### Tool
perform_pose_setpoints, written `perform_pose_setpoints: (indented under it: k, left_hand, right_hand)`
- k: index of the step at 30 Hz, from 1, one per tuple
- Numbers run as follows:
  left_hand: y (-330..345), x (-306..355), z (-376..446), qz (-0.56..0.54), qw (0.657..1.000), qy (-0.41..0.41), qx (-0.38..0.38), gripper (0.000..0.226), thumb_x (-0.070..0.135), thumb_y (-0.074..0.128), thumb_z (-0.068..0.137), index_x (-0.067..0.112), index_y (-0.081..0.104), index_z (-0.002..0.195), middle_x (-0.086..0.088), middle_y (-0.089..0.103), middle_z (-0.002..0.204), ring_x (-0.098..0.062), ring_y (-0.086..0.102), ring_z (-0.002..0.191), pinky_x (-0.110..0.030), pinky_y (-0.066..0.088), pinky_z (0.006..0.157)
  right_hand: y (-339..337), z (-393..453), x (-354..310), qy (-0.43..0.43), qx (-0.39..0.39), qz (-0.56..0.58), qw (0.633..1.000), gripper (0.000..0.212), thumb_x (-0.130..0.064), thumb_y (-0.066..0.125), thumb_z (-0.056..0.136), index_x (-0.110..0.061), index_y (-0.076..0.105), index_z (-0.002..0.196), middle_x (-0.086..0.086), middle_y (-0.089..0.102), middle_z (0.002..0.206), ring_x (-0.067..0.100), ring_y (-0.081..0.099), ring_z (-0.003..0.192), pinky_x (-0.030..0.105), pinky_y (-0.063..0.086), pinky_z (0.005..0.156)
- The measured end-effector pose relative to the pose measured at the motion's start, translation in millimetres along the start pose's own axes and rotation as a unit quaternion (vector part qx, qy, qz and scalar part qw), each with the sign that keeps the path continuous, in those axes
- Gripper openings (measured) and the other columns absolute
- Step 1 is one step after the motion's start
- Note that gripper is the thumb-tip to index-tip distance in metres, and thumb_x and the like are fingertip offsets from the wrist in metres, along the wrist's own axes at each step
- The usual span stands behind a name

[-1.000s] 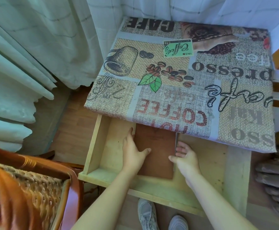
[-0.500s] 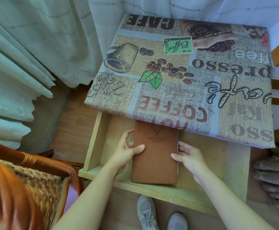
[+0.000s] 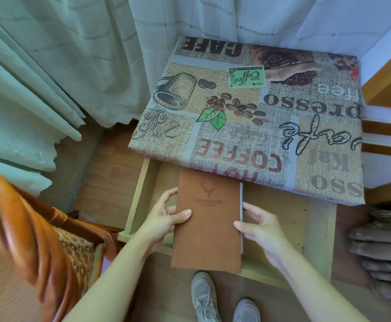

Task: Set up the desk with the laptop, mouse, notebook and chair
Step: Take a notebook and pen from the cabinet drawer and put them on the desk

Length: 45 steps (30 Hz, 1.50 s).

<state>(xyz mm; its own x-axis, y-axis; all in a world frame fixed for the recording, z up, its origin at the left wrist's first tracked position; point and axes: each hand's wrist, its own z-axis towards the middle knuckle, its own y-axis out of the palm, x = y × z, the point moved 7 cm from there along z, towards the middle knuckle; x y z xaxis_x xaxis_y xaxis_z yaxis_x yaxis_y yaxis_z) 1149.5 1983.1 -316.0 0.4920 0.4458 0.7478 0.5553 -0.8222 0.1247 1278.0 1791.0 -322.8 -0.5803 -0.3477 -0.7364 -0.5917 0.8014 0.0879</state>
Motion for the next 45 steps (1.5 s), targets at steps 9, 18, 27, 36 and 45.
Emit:
perform_pose_setpoints:
  k: [9,18,27,36,45]
  left_hand:
    - [-6,16,-48,-0.004,1.000,-0.004,-0.011,0.063,-0.001,0.070,0.081,0.028,0.041,0.129,-0.018,0.071,0.107,-0.032,0.068,0.099,-0.037,0.057,0.071]
    - [4,57,-60,0.000,0.999,0.022,-0.027,0.070,0.009,0.075,0.071,0.028,0.042,0.129,-0.016,0.070,0.109,-0.032,0.066,0.103,-0.043,0.056,0.079]
    - [31,115,-19,0.032,0.994,0.099,0.012,0.069,0.001,0.078,0.074,0.029,0.050,0.130,-0.011,0.070,0.109,-0.020,0.069,0.098,-0.031,0.056,0.073]
    - [67,176,56,0.158,0.972,0.168,0.044,0.082,-0.002,0.083,0.065,0.032,0.049,0.132,-0.006,0.061,0.111,-0.018,0.065,0.089,-0.038,0.055,0.085]
    - [83,181,97,0.270,0.908,0.278,0.160,0.065,0.024,0.078,0.076,0.022,0.051,0.135,0.006,0.063,0.111,-0.009,0.058,0.099,-0.029,0.049,0.090]
  right_hand:
    - [12,-42,-18,-0.005,-0.029,-0.005,1.000,0.062,0.010,0.070,0.073,-0.021,0.053,0.124,-0.003,0.066,0.106,0.002,0.069,0.074,0.017,0.050,0.052]
    - [9,-66,-63,-0.042,-0.037,-0.014,0.998,0.064,0.009,0.071,0.072,-0.022,0.053,0.124,0.003,0.066,0.110,0.013,0.071,0.078,0.025,0.054,0.057]
    - [-22,-35,-125,-0.097,-0.017,-0.042,0.994,0.067,0.006,0.072,0.073,-0.019,0.049,0.131,-0.001,0.069,0.104,0.014,0.070,0.082,0.028,0.055,0.062]
    - [-55,21,-176,-0.134,0.046,-0.044,0.989,0.077,0.010,0.067,0.076,-0.015,0.035,0.141,0.000,0.062,0.106,0.013,0.065,0.087,0.017,0.052,0.053]
    - [-70,63,-184,-0.166,0.148,-0.112,0.968,0.069,-0.001,0.069,0.080,-0.018,0.039,0.140,-0.002,0.056,0.111,0.013,0.062,0.090,0.027,0.051,0.072]
